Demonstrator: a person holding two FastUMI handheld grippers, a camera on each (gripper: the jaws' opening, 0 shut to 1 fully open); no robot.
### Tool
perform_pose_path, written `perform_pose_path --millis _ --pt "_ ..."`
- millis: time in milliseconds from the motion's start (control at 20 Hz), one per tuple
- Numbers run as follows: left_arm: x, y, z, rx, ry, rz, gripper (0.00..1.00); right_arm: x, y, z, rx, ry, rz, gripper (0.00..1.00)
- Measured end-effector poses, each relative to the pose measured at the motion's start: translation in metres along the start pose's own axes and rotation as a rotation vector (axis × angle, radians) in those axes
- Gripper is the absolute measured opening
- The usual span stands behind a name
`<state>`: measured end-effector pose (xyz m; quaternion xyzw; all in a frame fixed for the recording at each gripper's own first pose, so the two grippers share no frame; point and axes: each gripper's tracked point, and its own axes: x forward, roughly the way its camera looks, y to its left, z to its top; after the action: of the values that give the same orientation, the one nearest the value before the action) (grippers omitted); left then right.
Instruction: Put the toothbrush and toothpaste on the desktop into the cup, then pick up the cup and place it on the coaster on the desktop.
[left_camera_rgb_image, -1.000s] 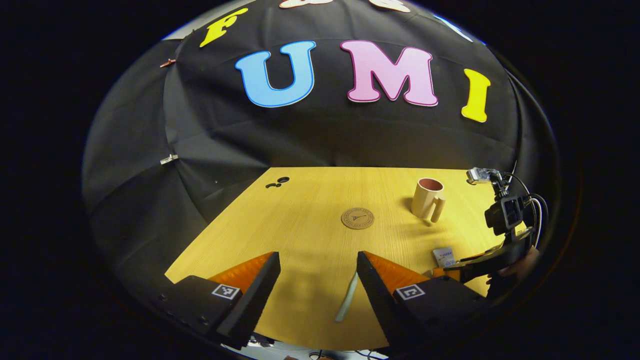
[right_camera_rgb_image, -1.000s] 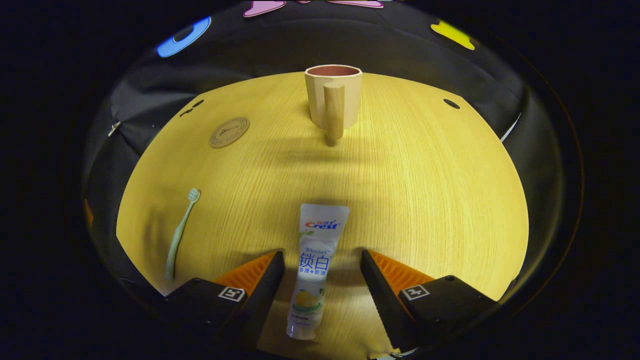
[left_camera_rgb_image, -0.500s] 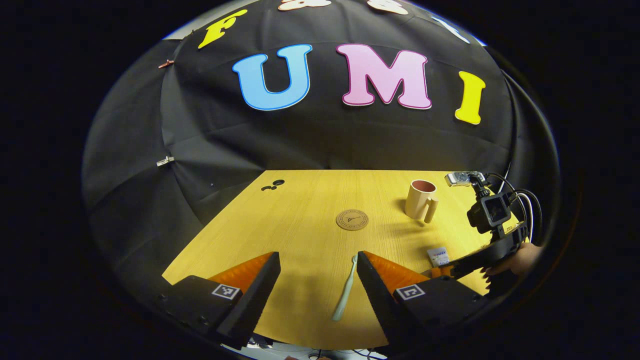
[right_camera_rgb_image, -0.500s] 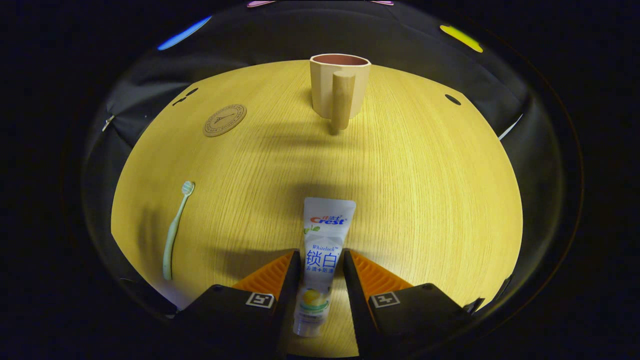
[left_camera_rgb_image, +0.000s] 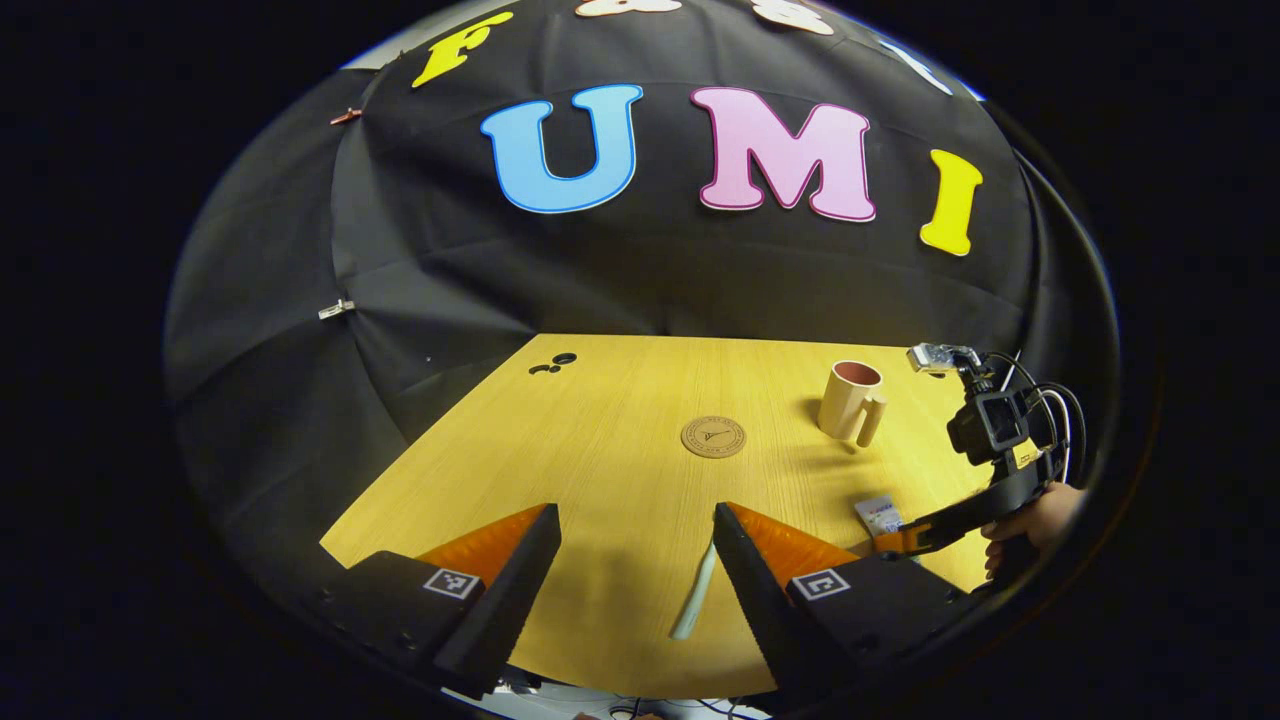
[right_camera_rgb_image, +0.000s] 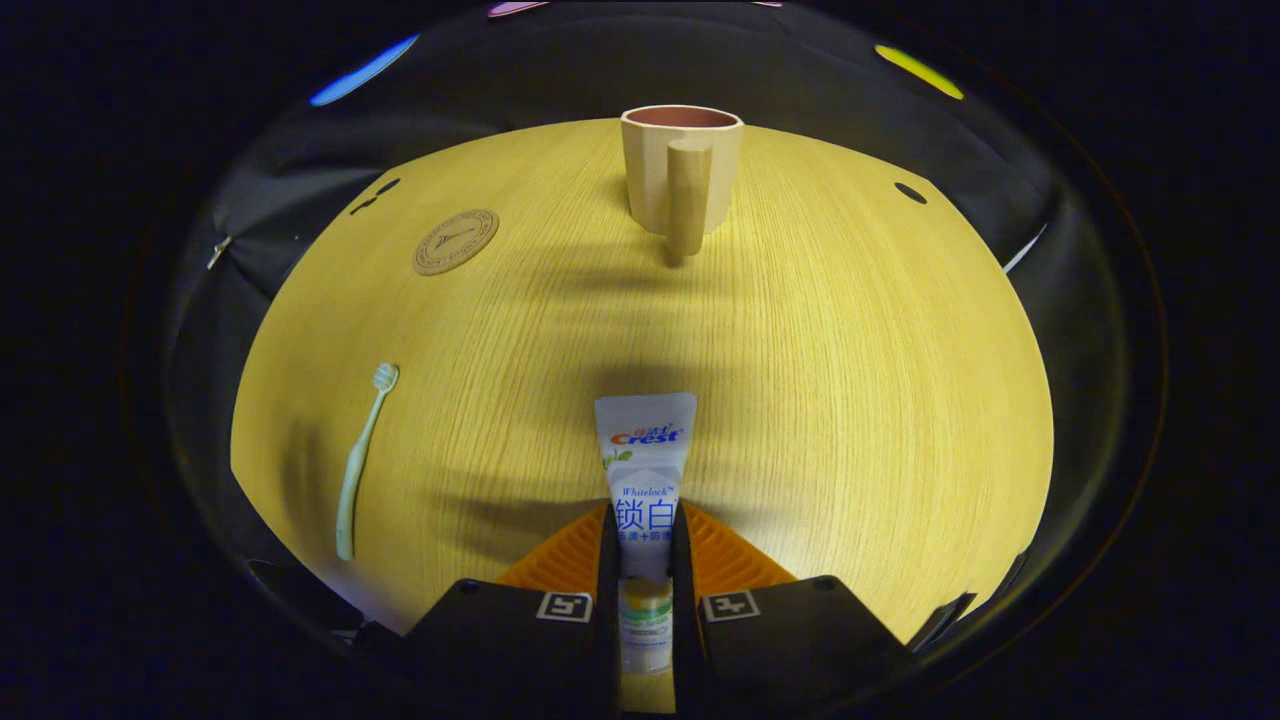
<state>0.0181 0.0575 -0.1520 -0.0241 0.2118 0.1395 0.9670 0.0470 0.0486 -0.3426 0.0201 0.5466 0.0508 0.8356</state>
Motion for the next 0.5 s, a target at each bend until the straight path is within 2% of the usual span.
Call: perform_pose_path --millis 50,100,350,500 --pt "0.001 0.002 -0.001 0.0 0.001 0.001 0.98 0.0 0.0 0.0 0.003 0.002 0.014 0.25" --pt "0.003 0.003 -0.002 -0.002 0.003 -0.001 0.98 0.0 0.001 0.0 0.011 0.011 0.027 0.21" --pt "0.015 0.004 -0.014 -0.023 0.047 -0.029 0.98 -0.007 -0.003 0.003 0.02 0.007 0.053 0.2" --pt "0.029 -0.005 -0.03 -0.007 0.102 -0.085 0.98 -0.026 -0.008 0.012 0.003 -0.031 0.072 0.2"
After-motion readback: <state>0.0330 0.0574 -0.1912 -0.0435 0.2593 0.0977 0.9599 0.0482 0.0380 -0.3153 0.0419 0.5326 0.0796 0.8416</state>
